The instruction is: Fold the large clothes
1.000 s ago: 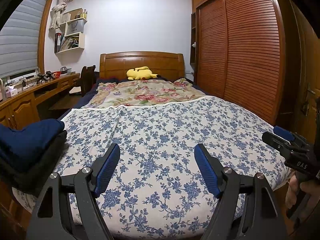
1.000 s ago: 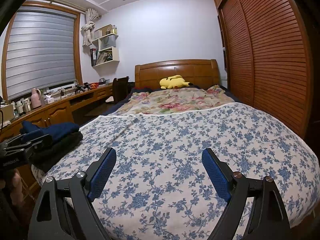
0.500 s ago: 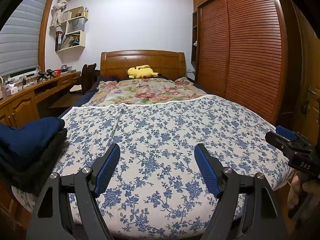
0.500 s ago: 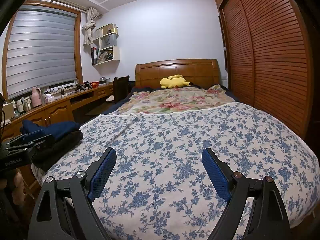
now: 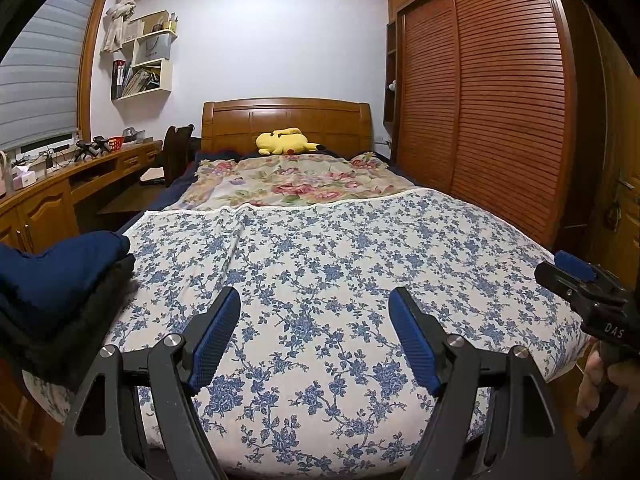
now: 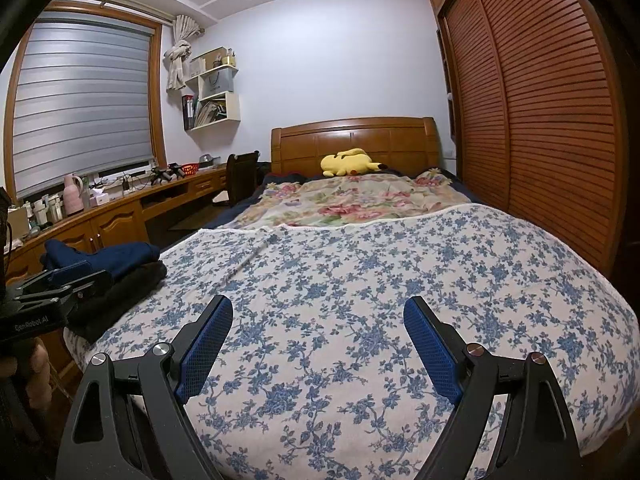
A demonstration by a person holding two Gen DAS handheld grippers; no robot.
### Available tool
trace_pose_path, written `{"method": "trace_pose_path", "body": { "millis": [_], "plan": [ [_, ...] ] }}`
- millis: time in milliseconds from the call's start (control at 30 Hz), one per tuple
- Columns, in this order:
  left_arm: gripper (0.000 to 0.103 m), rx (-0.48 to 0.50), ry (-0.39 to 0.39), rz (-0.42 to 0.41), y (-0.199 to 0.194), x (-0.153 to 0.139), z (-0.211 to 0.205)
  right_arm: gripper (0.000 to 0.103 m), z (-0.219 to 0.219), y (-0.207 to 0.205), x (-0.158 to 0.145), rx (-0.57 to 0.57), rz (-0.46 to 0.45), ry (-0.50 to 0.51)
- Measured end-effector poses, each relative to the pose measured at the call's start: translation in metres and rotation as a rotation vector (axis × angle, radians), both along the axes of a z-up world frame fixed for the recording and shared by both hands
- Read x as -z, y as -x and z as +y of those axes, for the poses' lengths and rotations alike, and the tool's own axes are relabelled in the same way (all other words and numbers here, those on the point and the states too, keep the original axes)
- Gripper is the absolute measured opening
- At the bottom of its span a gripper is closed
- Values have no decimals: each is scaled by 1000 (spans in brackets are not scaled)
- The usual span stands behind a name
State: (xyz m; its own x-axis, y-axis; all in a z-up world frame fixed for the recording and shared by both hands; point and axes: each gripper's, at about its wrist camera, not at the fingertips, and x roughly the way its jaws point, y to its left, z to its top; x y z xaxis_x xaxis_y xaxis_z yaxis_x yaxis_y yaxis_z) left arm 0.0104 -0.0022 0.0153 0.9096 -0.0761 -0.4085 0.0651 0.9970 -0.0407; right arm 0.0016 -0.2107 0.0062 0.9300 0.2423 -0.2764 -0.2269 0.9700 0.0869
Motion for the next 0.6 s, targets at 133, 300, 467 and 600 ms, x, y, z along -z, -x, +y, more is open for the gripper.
{"method": "trace_pose_path", "body": {
  "millis": [133,300,467,600],
  "plan": [
    [77,-1,0,2,-1,1,0,88,0,0,0,0,0,0],
    [77,-2,0,1,-1,1,0,88,0,0,0,-1,0,-1],
    [77,-5,-3,2,-2,1,1,88,0,-1,0,-1,0,-2],
    [77,-3,0,3,-3,2,2,88,0,-1,0,-3,1,-3]
  ]
}}
